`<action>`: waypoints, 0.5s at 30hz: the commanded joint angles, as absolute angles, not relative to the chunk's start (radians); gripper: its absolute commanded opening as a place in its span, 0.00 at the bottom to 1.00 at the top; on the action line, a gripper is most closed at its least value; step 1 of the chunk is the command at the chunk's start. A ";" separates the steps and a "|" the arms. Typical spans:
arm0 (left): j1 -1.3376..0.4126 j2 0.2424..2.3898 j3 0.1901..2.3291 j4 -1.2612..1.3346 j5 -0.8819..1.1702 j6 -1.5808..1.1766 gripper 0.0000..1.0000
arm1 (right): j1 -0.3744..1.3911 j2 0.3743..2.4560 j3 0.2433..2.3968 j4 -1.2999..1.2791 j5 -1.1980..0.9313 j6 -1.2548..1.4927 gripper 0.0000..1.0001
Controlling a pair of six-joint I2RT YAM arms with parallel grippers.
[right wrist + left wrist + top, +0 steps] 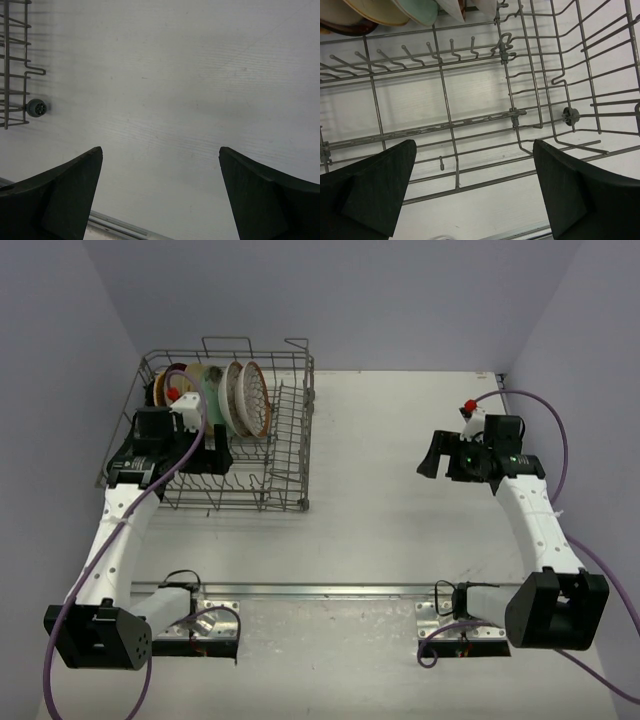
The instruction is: Unload the plates from the dish rack
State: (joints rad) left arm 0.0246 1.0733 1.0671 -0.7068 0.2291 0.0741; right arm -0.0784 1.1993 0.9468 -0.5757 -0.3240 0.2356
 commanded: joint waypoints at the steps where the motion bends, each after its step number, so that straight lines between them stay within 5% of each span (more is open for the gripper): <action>1: 0.017 1.029 1.090 -0.643 0.206 0.089 1.00 | -0.081 1.174 0.935 -0.531 -0.361 0.216 0.99; 9: -0.094 1.137 1.253 -0.644 -0.051 0.086 0.95 | -0.081 1.174 0.944 -0.555 -0.368 0.187 0.99; 15: -0.195 1.348 1.474 -0.646 -0.190 0.066 0.78 | -0.081 1.193 0.940 -0.557 -0.347 0.190 0.99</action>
